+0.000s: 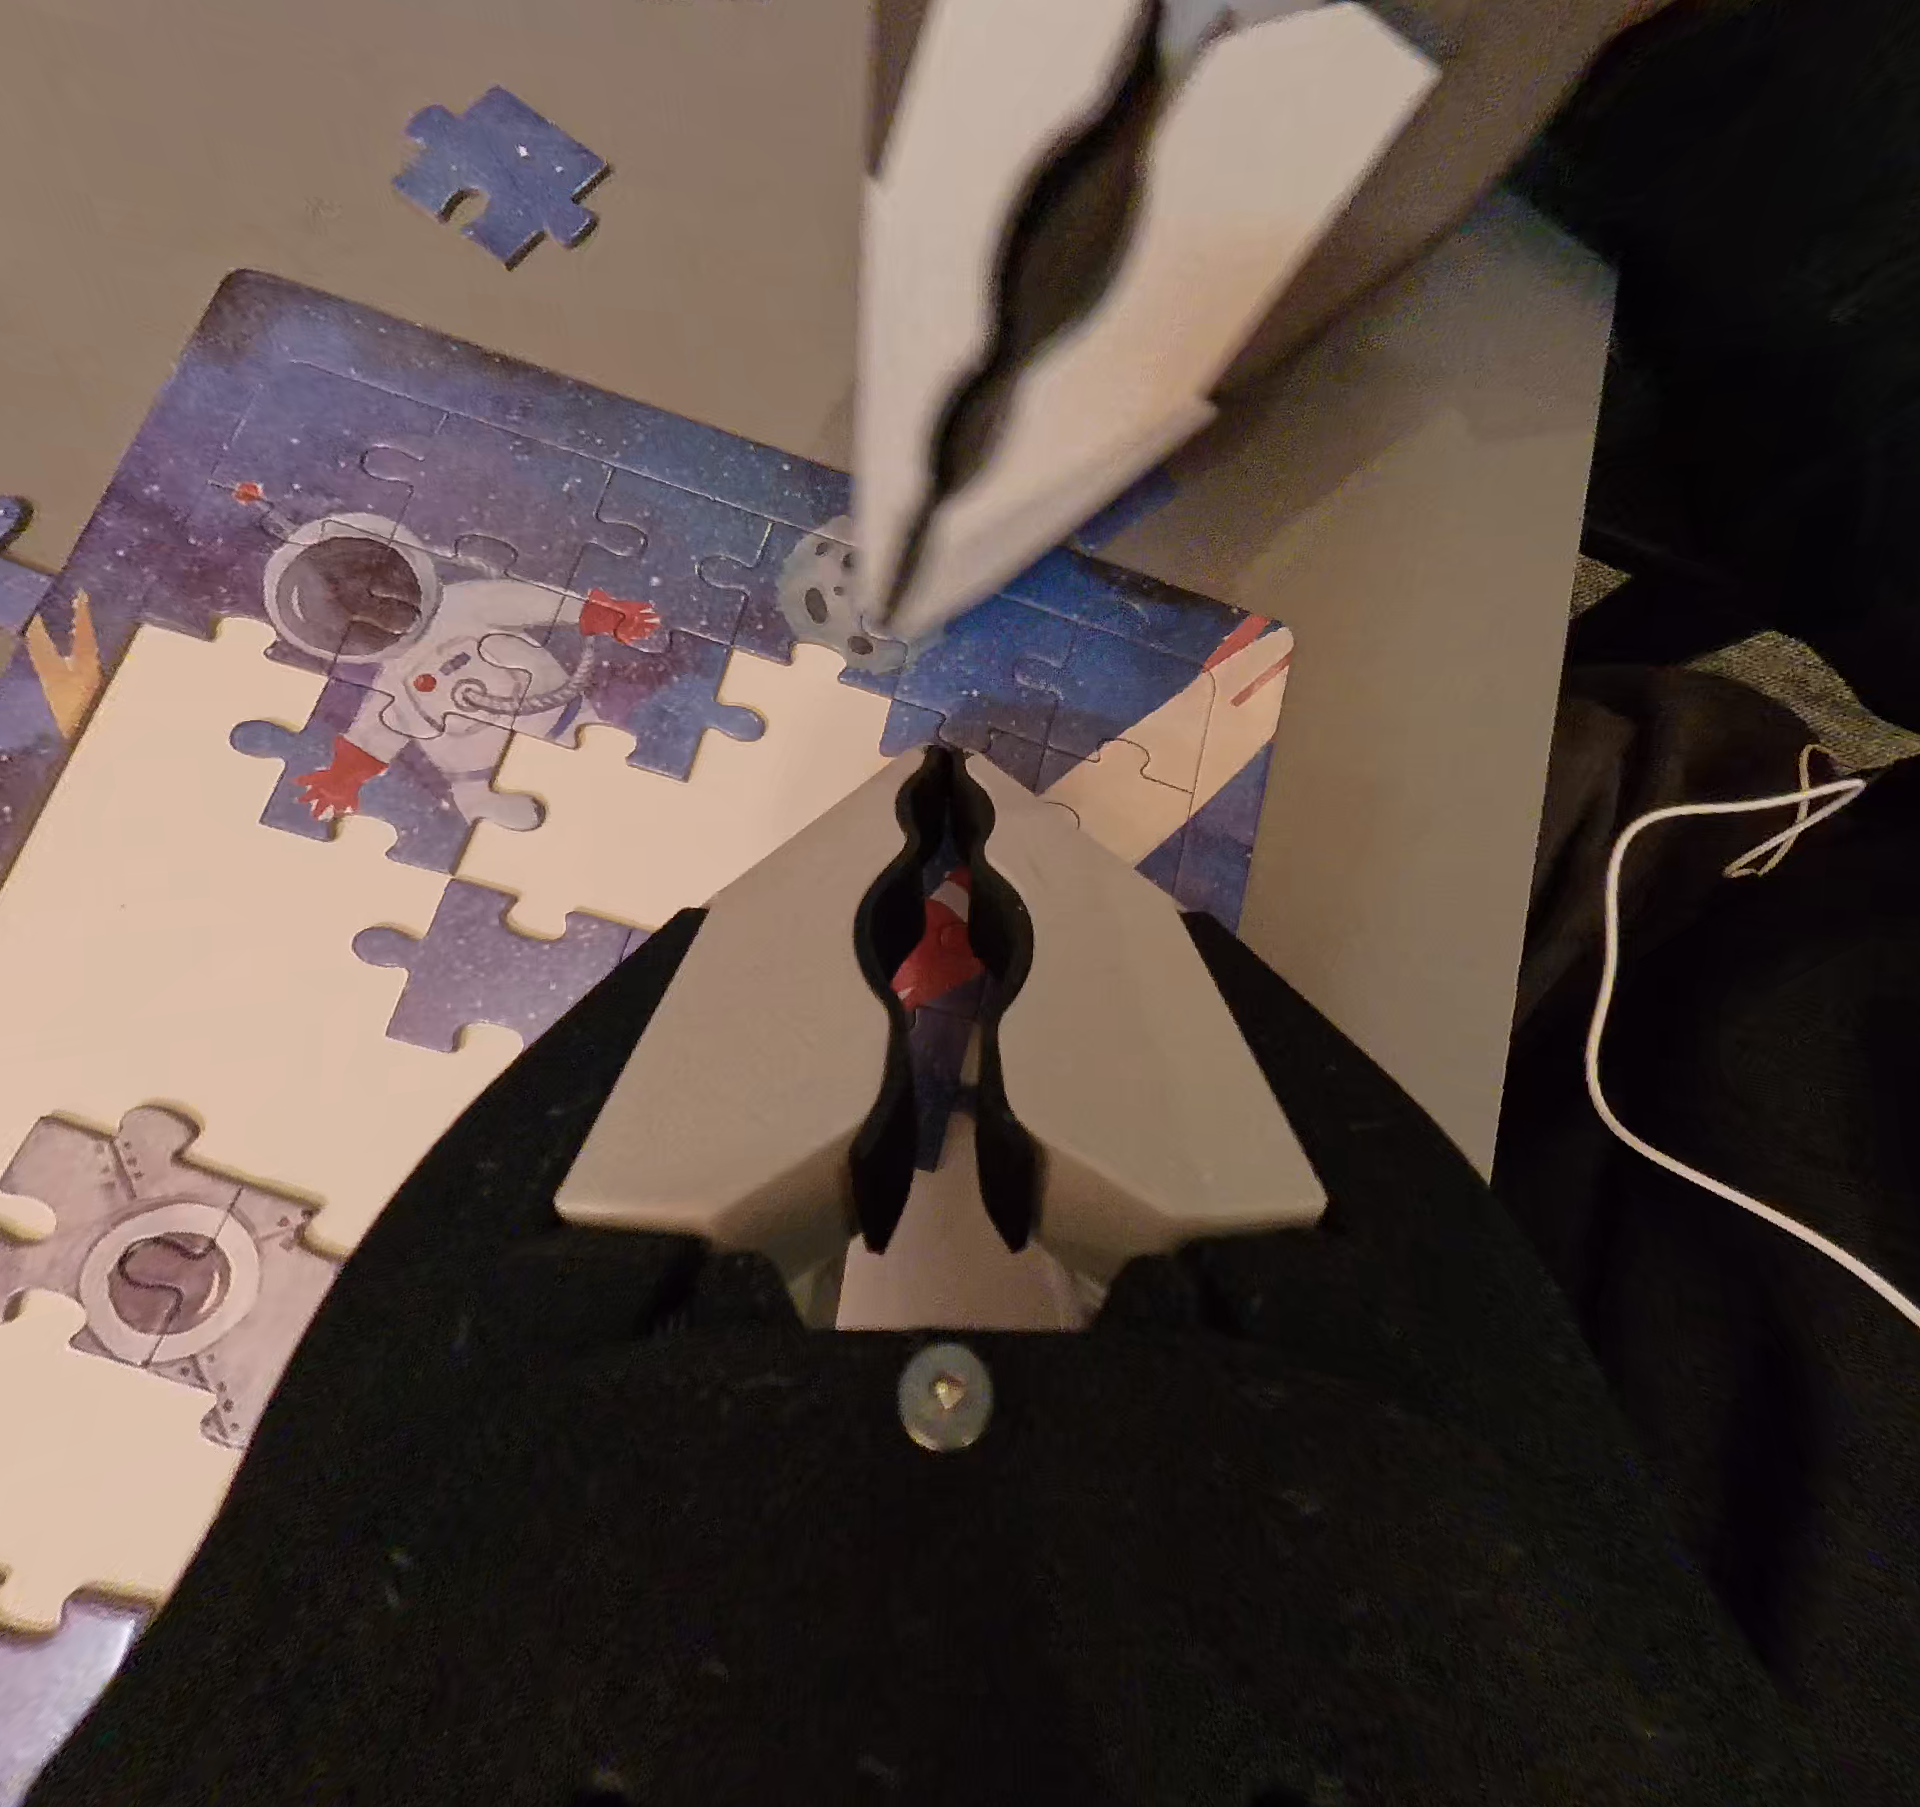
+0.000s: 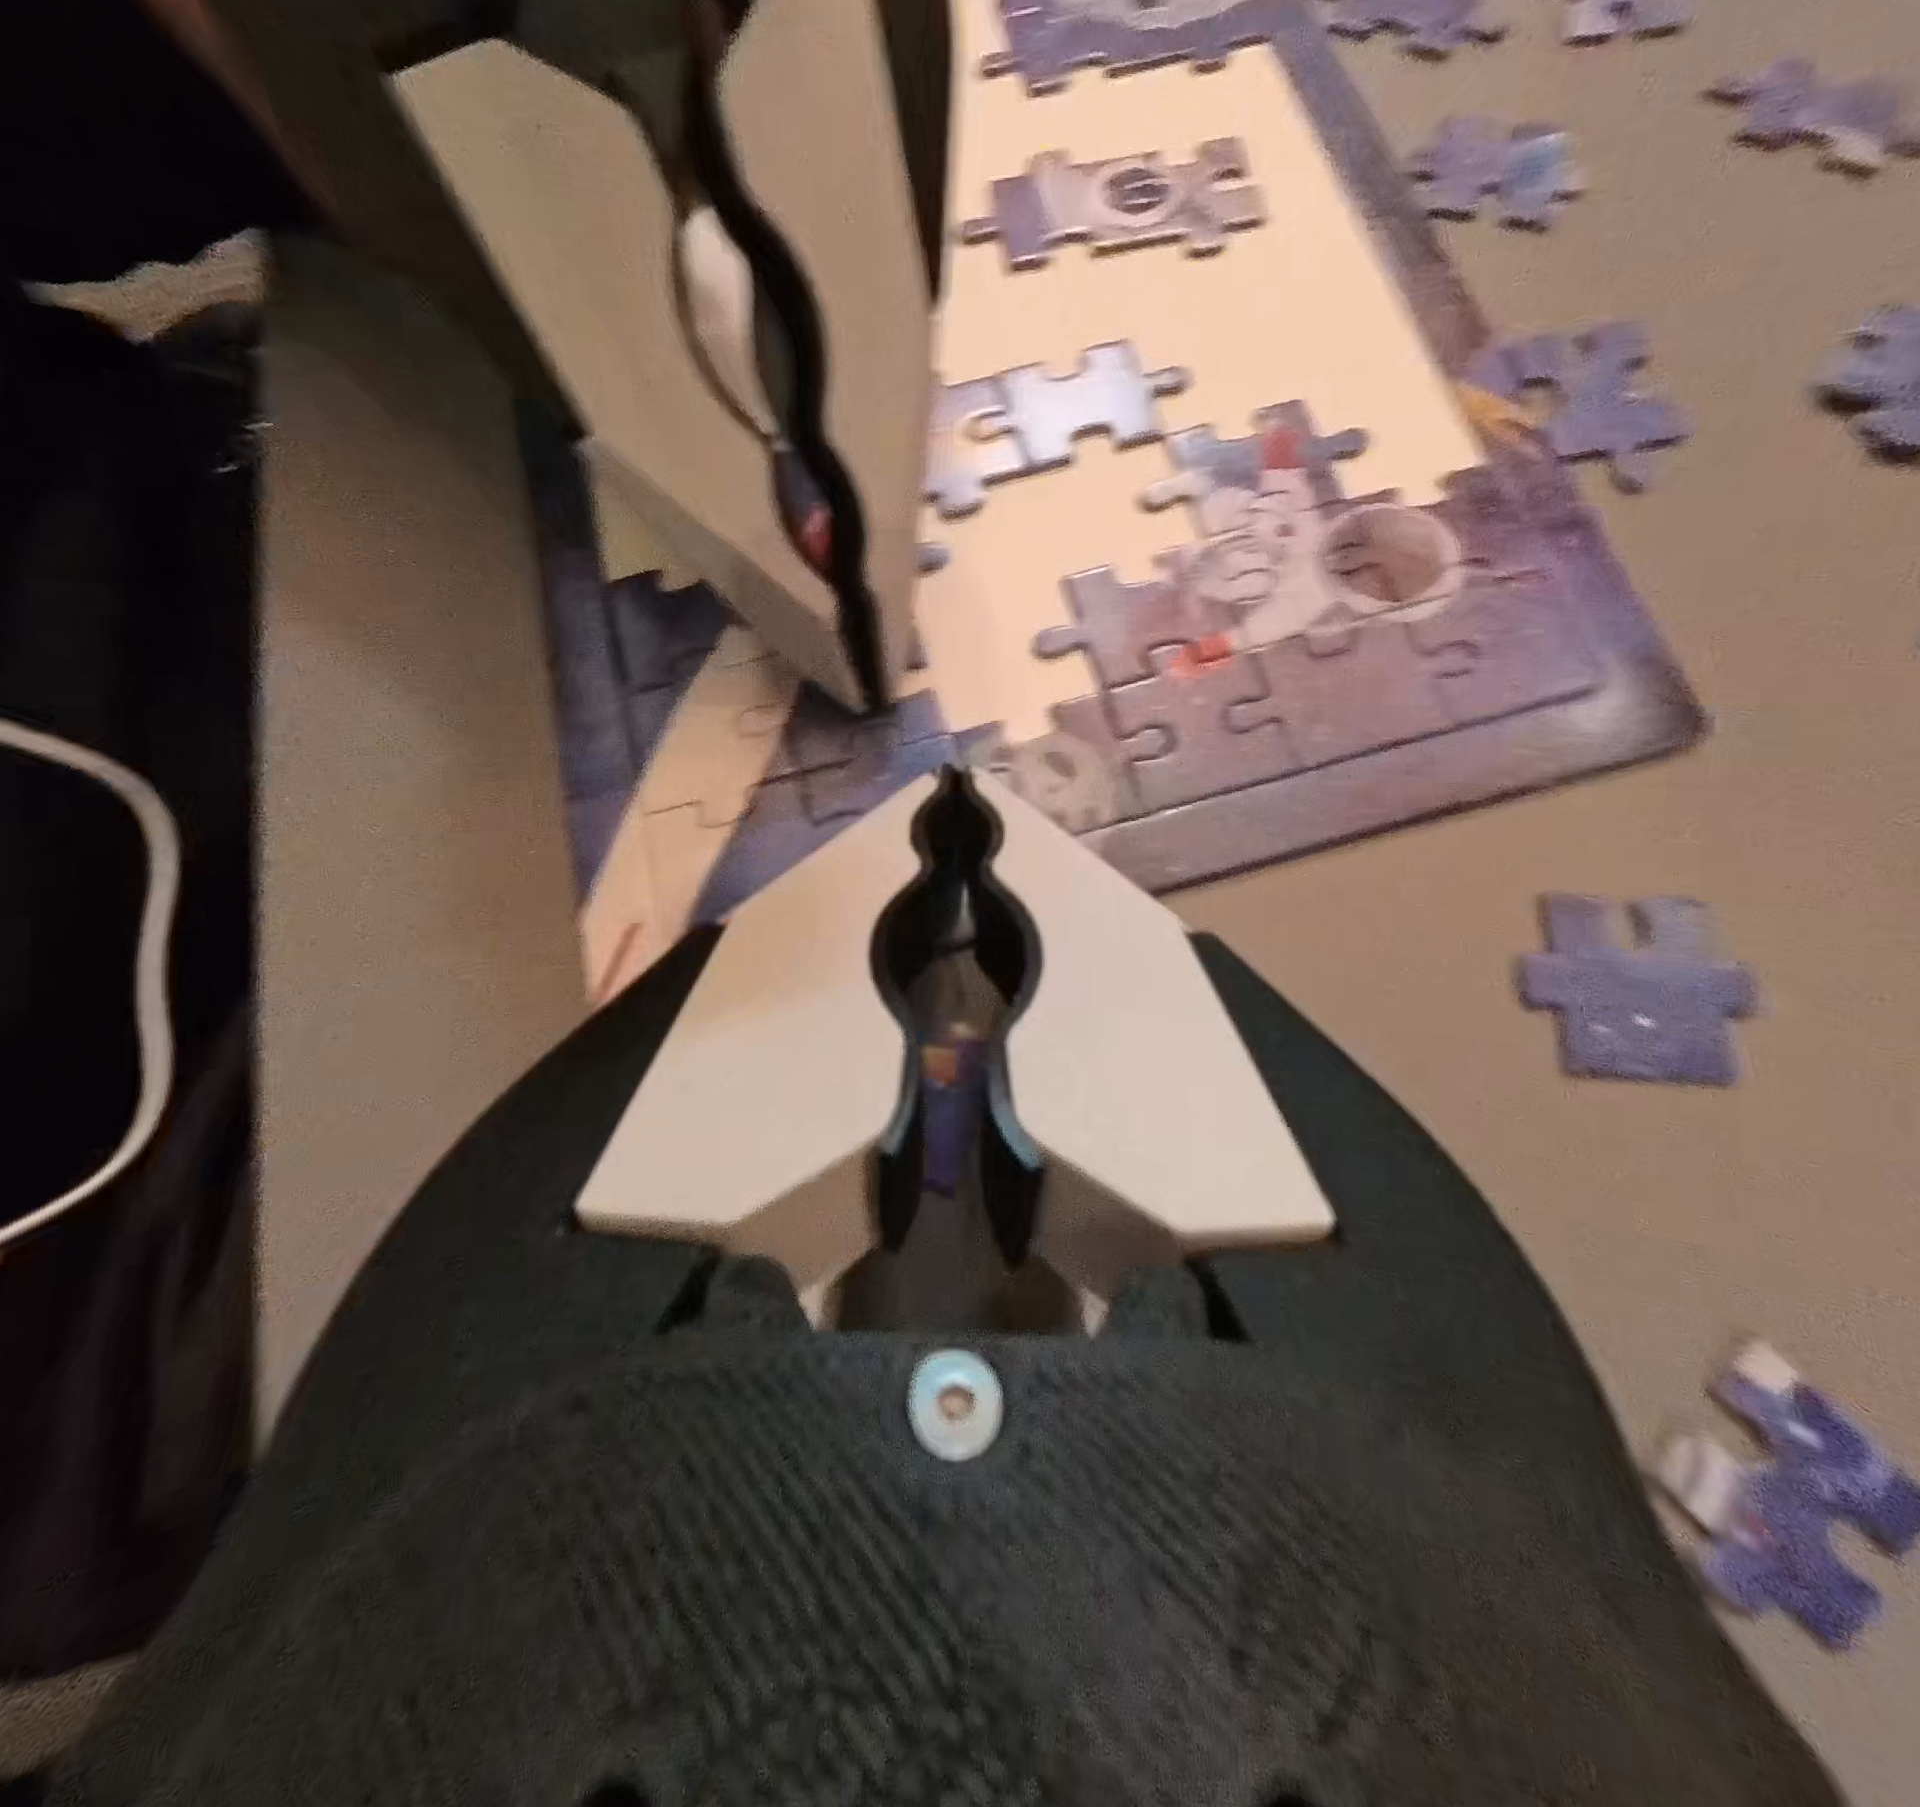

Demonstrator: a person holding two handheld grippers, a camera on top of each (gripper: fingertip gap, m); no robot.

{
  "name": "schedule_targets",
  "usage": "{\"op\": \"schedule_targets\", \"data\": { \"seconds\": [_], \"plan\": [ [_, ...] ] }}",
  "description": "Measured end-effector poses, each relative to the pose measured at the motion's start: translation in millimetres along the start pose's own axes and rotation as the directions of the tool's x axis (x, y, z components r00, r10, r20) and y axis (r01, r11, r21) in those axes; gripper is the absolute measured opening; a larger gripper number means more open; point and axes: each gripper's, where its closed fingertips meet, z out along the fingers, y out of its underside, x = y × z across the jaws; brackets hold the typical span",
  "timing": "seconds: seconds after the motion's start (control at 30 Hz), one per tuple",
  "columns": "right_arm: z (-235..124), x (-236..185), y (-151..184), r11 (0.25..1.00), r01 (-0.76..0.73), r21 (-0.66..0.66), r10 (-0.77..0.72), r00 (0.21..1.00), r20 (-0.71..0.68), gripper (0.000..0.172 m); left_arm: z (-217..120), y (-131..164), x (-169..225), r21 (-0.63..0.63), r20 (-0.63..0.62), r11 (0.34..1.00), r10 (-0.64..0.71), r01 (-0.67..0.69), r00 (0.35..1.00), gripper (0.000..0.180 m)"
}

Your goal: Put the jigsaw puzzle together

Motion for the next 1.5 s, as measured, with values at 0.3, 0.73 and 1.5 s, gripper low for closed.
{"op": "schedule_targets", "data": {
  "seconds": [0.3,0.73,1.5],
  "plan": [
    [-7.9,-28.9,6.7,1.000,0.001,-0.029,0.004,0.985,0.170,0.000,0.1,-0.4,0.3,0.005,-0.001,1.000,0.001,-0.001,1.000,0.000],
    [-118.1,89.4,-37.4,0.802,-0.081,0.591,0.311,0.902,-0.298,0.000,-136.9,15.7,-140.4,0.369,0.304,0.918,-0.265,0.143,0.915,0.010],
    [-114.6,113.6,-12.0,0.809,-0.178,0.560,0.441,0.815,-0.377,0.001,-193.1,27.6,-171.3,0.608,0.397,0.794,-0.284,-0.018,0.872,0.000]
  ]
}}
